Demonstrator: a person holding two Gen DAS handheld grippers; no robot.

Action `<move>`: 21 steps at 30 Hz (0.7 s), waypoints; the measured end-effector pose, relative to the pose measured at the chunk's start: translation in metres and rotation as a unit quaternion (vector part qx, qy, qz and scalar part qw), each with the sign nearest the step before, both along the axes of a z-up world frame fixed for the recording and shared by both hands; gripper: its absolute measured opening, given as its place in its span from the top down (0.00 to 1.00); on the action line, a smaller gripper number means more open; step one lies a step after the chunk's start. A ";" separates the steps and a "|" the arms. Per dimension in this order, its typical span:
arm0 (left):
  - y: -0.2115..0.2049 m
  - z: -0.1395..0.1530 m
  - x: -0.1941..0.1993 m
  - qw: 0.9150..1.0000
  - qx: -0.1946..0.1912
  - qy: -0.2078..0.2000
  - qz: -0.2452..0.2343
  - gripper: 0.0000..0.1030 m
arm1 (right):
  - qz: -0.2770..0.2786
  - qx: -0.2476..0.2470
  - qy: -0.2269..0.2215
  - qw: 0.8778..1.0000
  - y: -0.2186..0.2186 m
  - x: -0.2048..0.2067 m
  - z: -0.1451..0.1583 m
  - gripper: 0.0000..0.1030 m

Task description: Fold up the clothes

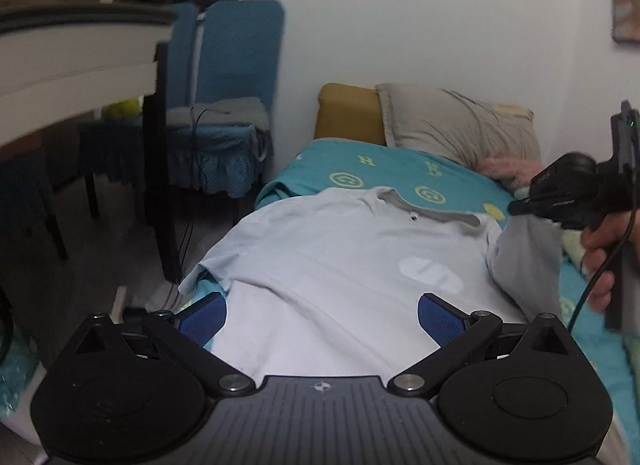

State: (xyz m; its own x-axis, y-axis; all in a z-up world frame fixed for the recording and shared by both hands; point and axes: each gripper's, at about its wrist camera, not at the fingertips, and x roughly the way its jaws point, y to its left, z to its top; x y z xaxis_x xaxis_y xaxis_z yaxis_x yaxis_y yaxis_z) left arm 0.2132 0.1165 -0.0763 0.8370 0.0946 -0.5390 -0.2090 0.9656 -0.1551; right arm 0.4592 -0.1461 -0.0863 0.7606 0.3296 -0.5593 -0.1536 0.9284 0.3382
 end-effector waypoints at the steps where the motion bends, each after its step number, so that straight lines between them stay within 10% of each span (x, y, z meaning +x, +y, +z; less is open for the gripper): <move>1: 0.009 0.001 0.001 1.000 -0.009 0.007 0.012 0.00 | 0.014 -0.010 -0.002 1.000 0.015 0.001 -0.004 0.96; 12: 0.025 -0.025 0.011 0.997 -0.036 0.070 0.015 0.00 | 0.134 -0.052 0.029 0.989 0.100 0.004 -0.037 0.92; 14: 0.018 -0.029 0.014 0.997 -0.032 0.072 0.007 0.00 | 0.142 -0.044 0.027 0.989 0.091 -0.014 -0.028 0.72; 16: 0.010 -0.031 0.015 0.997 -0.027 0.071 -0.002 0.00 | 0.136 -0.032 -0.002 0.990 0.074 -0.047 -0.009 0.20; 21: -0.009 -0.031 0.008 0.997 -0.033 0.059 -0.031 0.00 | 0.088 0.001 -0.032 0.996 0.016 -0.138 0.026 0.19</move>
State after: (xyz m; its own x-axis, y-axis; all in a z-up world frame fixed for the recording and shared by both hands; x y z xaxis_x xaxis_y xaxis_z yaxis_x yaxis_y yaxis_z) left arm 0.2213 0.1072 -0.1074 0.7703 0.0052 -0.6377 -0.1692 0.9658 -0.1966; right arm 0.3208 -0.1297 -0.0601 0.7256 0.4611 -0.5108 -0.3348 0.8851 0.3233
